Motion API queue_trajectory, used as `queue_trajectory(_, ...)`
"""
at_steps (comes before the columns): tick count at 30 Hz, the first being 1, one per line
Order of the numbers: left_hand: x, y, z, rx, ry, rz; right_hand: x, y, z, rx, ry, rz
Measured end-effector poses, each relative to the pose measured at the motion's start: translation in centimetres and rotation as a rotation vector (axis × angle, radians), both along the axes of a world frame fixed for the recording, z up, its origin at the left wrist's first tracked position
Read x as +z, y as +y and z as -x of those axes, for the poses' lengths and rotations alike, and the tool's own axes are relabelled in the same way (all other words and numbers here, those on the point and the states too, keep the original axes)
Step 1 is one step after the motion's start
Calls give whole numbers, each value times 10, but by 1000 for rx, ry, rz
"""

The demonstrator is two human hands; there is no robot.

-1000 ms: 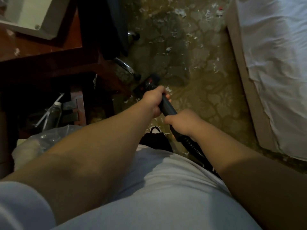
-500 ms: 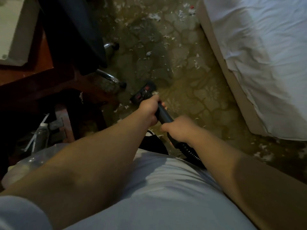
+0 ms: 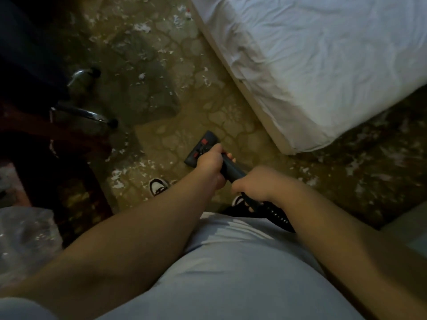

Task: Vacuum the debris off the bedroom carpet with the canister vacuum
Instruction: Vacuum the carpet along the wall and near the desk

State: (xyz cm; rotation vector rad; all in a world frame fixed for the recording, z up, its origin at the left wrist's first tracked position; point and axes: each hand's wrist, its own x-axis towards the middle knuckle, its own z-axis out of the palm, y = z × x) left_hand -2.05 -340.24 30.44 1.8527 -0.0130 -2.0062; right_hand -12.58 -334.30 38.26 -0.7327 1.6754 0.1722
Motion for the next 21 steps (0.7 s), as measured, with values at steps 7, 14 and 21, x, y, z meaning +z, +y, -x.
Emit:
queue_trajectory(7,26,55,86,-10,77,-60,40,39,79,41,47,-75)
queue_trajectory(14,23,63,70,24,72,-76,31,46,71,45,-7,-94)
queue_trajectory(21,9,33,-13,225,-41,-5,12,12,-2,131,-76,-42)
